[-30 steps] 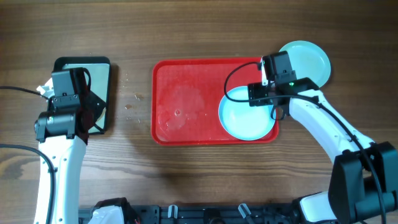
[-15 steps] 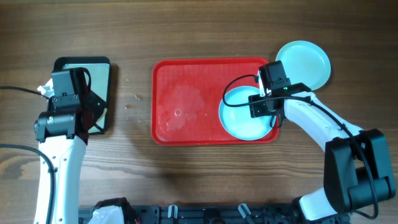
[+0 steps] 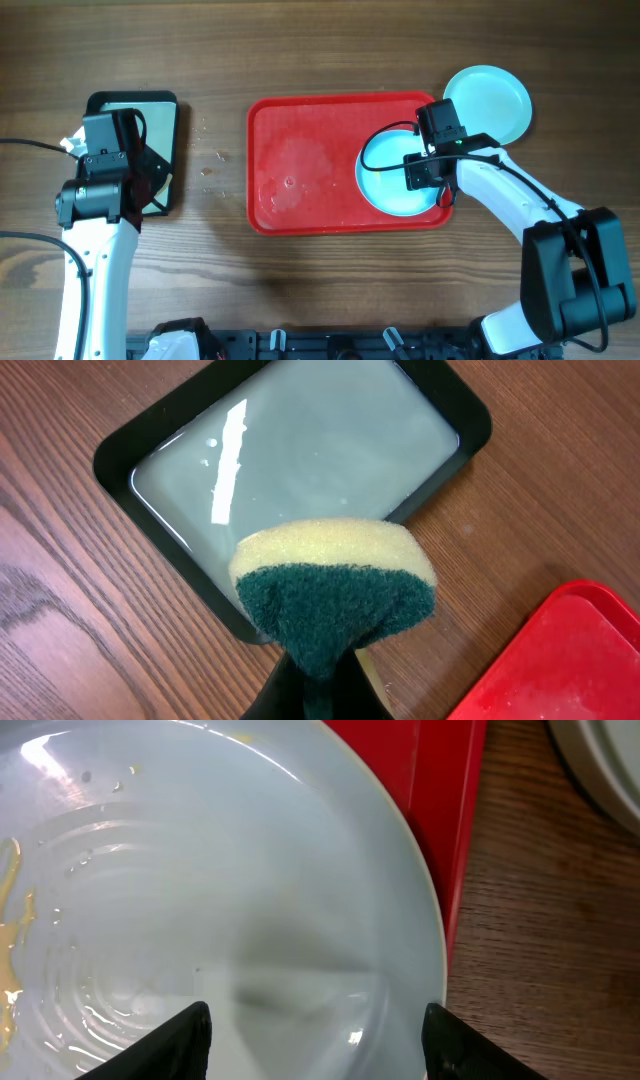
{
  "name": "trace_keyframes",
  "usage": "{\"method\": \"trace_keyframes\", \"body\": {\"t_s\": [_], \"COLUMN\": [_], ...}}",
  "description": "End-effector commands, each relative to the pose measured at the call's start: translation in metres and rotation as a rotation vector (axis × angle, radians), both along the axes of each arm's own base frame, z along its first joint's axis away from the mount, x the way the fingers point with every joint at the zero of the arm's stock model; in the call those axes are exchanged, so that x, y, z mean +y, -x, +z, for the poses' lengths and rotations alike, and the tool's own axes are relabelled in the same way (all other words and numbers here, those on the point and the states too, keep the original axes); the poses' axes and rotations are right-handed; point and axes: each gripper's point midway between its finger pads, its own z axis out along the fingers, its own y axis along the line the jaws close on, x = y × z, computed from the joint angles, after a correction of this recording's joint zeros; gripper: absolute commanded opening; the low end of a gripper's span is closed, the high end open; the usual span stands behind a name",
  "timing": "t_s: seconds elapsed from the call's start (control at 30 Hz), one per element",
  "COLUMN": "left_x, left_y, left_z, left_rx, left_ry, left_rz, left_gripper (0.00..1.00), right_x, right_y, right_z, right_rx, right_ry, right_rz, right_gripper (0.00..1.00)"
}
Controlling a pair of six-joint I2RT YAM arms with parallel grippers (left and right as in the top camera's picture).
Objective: Clean dirty plates on tray and stack at the side
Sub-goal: 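Move the right gripper to the remaining teal plate and grasp its rim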
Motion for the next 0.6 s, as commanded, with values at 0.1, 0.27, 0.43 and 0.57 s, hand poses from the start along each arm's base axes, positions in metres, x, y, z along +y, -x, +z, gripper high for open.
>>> {"method": "trace_keyframes", "body": {"t_s": [0.1,0.27,0.43,0.57], "left_x": [0.001,0.001,0.001,-0.001], "left_y": [0.0,0.001,0.001,0.0], "left_z": [0.002,0.002,0.002,0.001], "left_rx": [-0.013,-0.012,-0.012,-0.013], "left_ry": [0.006,0.006,0.006,0.013], "left_rz": [0.007,0.008,0.008,0.004], "left_gripper": [0.04,0.04,0.04,0.04], "right_x": [-0.011,-0.01,-0.012,-0.016], "right_y": [-0.011,-0.018,-0.011,-0.001], "right_z": [0.012,0.029,0.017,0.005], "right_rx": [-0.06,-0.11,-0.094,-0.074], "right_ry": [0.041,0.019,0.024,0.03], "right_rz": [-0.068,-0.094,-0.095,-0.098], "right_gripper": [0.7,0.71,0.7,0.7]}}
